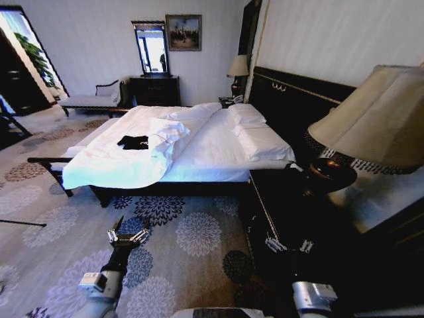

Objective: Fold the clothes on the bed.

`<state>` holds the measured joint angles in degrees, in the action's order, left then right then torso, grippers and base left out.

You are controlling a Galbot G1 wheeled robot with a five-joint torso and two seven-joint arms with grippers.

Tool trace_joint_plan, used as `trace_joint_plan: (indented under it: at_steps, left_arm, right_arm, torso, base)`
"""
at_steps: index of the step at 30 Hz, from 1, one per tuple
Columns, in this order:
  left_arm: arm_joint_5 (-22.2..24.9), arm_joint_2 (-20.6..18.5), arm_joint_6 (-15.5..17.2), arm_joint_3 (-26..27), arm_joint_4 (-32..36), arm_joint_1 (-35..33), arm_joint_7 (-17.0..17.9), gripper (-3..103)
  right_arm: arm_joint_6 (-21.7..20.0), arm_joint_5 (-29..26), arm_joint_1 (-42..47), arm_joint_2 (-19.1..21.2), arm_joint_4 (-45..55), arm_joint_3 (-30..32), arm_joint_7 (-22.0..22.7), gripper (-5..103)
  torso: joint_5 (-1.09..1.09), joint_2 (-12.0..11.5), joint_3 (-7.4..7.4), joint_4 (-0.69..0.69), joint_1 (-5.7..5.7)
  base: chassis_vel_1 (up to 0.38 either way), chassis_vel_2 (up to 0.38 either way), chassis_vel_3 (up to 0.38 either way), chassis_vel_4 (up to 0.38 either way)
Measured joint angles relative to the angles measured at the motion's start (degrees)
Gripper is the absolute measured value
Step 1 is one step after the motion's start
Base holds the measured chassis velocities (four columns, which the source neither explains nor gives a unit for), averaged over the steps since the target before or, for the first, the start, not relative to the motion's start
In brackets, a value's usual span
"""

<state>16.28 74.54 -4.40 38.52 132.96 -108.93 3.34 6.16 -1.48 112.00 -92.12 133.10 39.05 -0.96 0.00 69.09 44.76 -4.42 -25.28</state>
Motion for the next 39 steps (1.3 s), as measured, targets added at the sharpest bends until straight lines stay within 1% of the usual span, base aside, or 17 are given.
trace_joint_plan:
  at_steps: [4, 10, 17, 21, 24, 28, 39]
  left_arm:
    - [-1.7, -0.1, 0.1, -0.1, -0.4, -0.4, -0.1, 100]
    - [-2.1, 0.0, 0.2, -0.7, -0.6, -0.7, -0.3, 100]
    - [-1.3, -0.1, 0.0, -0.9, -1.1, -0.7, 0.3, 100]
    - [-1.4, -0.3, -0.9, -0.8, -1.1, -0.9, 0.1, 100]
    - [-0.6, -0.4, -1.6, -1.3, -0.8, -0.8, 0.1, 100]
    - [0.1, -0.3, -1.8, -1.4, -0.7, -0.7, 0.4, 100]
    - [0.1, -0.1, -2.1, -1.5, -1.2, -0.8, 0.4, 100]
  right_arm:
    - [-0.2, 0.0, -0.2, 0.0, 0.0, -0.1, 0.1, 100]
    - [-0.2, 0.0, -0.3, 0.0, -0.3, 0.0, 0.1, 100]
    - [-0.3, 0.1, -0.3, 0.0, -0.3, -0.2, 0.1, 100]
    - [-0.3, 0.2, -0.3, -0.1, -0.3, -0.2, 0.1, 100]
    - [-0.4, 0.2, -0.5, -0.1, -0.3, -0.2, 0.0, 100]
    - [-0.4, 0.2, -0.5, -0.1, -0.4, -0.3, -0.1, 100]
    - [-0.3, 0.3, -0.7, 0.0, -0.5, -0.6, -0.3, 100]
  torso:
    - [0.0, 0.0, 0.0, 0.0, 0.0]
    - [0.0, 0.0, 0.0, 0.01, 0.0]
    - [0.0, 0.0, 0.0, 0.0, -0.01]
    - [0.0, 0.0, 0.0, 0.0, 0.0]
    - [0.0, 0.0, 0.0, -0.01, 0.0]
    - [0.01, 0.0, 0.0, 0.0, -0.01]
    - [0.0, 0.0, 0.0, 0.0, 0.0]
  base:
    - [-0.008, 0.01, 0.011, -0.013]
    - [-0.042, 0.041, 0.048, -0.051]
    - [-0.074, 0.033, 0.009, -0.067]
    - [-0.054, -0.014, -0.014, -0.07]
    - [-0.056, -0.012, -0.002, -0.066]
    - [-0.013, -0.001, -0.002, -0.015]
    - [0.0, 0.0, 0.0, 0.0]
